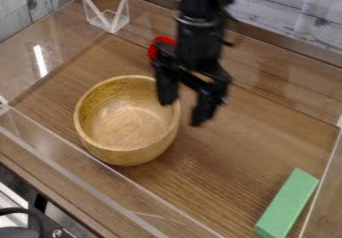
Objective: Put the green object in the brown bowl
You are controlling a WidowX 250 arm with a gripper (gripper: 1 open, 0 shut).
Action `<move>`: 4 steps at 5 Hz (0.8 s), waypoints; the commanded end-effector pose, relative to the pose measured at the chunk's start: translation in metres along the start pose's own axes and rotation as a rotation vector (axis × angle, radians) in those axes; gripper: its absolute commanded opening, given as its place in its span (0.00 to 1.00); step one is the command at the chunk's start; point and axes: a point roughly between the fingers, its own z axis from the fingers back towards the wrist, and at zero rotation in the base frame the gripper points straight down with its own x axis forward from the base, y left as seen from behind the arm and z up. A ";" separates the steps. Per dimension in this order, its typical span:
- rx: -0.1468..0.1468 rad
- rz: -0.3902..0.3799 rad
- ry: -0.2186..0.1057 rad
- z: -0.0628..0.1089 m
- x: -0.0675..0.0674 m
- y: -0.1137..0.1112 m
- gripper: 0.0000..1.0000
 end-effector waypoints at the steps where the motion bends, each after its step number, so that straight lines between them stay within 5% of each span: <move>1: 0.000 -0.023 -0.071 0.004 0.008 -0.036 1.00; 3: -0.012 -0.020 -0.129 -0.016 0.025 -0.107 1.00; 4: -0.019 -0.005 -0.174 -0.023 0.026 -0.109 1.00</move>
